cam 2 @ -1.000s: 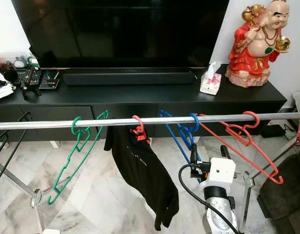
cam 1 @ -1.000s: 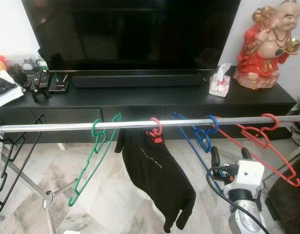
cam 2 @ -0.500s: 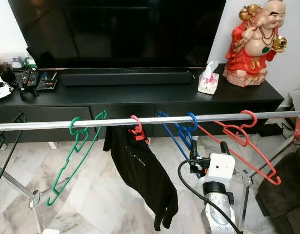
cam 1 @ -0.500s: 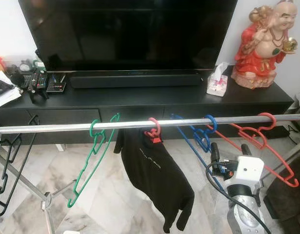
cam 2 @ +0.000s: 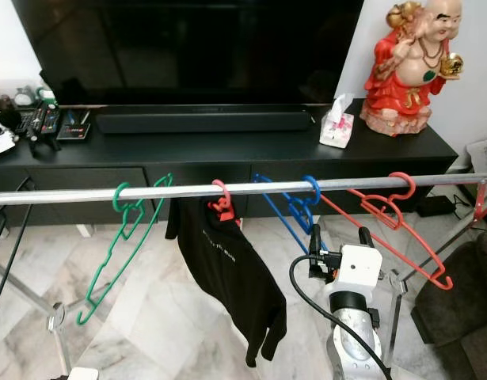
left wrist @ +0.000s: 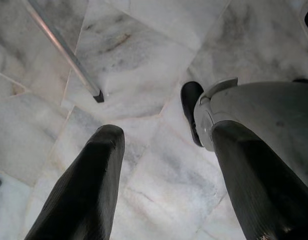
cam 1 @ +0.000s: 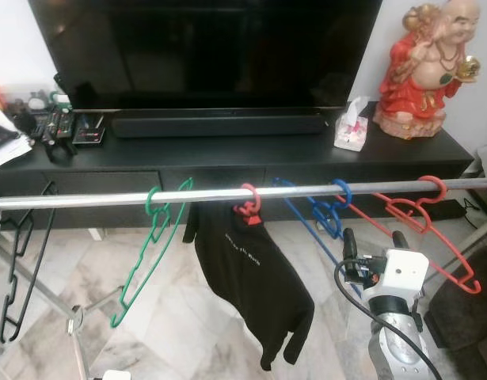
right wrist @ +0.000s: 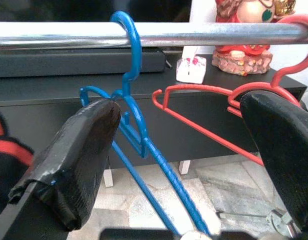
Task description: Hang hanger
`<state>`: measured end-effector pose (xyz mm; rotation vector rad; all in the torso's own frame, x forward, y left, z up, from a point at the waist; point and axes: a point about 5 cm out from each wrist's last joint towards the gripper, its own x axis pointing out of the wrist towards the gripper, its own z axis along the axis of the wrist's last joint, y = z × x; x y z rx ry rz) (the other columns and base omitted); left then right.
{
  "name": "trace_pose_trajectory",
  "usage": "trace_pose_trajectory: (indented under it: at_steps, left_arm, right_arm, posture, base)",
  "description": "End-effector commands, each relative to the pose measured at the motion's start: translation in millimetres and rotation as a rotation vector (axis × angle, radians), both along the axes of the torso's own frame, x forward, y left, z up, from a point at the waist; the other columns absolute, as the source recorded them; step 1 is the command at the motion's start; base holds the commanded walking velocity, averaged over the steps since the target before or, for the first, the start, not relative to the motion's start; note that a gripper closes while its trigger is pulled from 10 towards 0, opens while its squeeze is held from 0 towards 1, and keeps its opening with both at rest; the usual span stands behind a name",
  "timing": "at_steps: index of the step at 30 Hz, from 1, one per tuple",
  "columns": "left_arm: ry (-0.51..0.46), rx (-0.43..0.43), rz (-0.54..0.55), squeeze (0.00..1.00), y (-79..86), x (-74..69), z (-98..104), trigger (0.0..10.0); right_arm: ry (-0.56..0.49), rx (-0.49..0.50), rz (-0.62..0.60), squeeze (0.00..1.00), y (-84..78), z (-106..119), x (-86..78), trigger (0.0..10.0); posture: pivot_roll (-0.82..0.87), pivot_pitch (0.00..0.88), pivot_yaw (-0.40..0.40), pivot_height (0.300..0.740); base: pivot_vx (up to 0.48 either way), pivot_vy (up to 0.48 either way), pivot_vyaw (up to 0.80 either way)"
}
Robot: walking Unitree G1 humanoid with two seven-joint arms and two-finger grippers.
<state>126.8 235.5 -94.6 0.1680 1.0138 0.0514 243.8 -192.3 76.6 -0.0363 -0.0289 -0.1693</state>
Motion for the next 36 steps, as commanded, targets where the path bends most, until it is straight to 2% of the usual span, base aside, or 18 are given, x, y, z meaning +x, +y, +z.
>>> trace_pose_trajectory:
  at_steps: [1, 36]
  left_arm:
    - [0.021, -0.004, 0.004, 0.0, 0.0, -6.0, -2.1, 10.0]
    - [0.03, -0.015, 0.015, 0.0, 0.1, -10.7, -3.5, 10.0]
  right_arm:
    - [0.02, -0.001, -0.018, 0.0, -4.1, -2.5, 0.1, 10.0]
    - [0.022, 0.009, -0.019, 0.0, -3.9, -2.7, 8.1, 10.0]
  posture:
    - [-0.07, 0.0, -0.028, 0.74]
    - [-0.05, 0.0, -0.036, 0.74]
  base:
    - [-0.289, 0.0, 0.0]
    - [-0.288, 0.0, 0.0]
